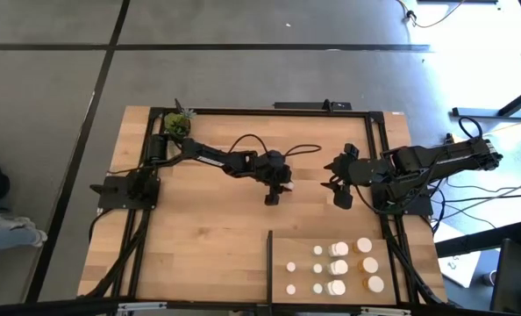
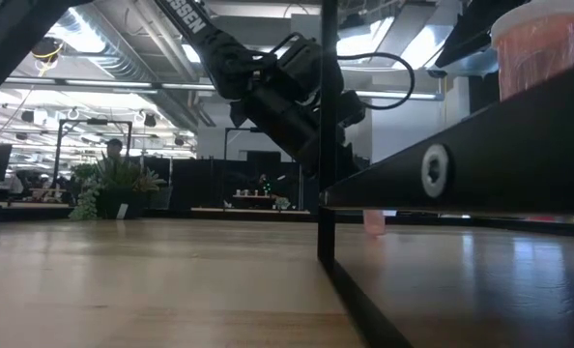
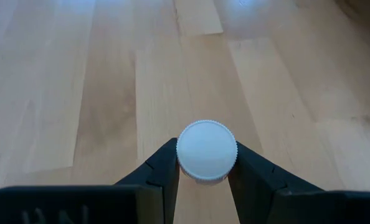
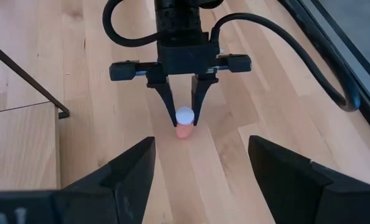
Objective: Pick and place medicine bottles onto shelf by color
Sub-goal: Put the pink pill bottle on the shelf aligned with the other pink pill bottles
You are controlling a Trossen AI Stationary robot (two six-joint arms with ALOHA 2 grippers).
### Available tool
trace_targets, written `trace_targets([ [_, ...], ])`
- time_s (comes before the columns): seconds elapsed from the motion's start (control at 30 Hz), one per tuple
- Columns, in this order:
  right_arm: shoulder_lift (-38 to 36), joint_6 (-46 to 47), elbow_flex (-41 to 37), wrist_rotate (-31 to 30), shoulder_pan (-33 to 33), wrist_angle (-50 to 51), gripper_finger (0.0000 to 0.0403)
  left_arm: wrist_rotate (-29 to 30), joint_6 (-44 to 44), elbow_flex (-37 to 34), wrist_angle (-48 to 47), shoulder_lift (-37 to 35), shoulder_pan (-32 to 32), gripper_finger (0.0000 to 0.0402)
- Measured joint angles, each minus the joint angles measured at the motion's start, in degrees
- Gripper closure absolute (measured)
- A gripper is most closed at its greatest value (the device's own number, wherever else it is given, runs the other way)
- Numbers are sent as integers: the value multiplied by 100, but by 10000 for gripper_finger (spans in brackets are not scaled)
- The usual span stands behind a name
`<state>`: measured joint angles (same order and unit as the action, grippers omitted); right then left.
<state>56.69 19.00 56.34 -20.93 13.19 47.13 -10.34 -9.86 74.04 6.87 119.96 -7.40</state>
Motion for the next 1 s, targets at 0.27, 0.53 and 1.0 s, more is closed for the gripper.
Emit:
trace_targets([
  [0.27, 0, 0, 0, 0, 0, -2, 144, 78, 123, 0, -45, 0, 0, 289],
  [0.53, 0, 0, 0, 2, 0, -2, 144, 76, 203, 0, -44, 0, 3, 241],
  [1.0, 0, 2, 0, 2, 0, -4, 144, 87, 231, -2, -97, -193, 61, 200],
])
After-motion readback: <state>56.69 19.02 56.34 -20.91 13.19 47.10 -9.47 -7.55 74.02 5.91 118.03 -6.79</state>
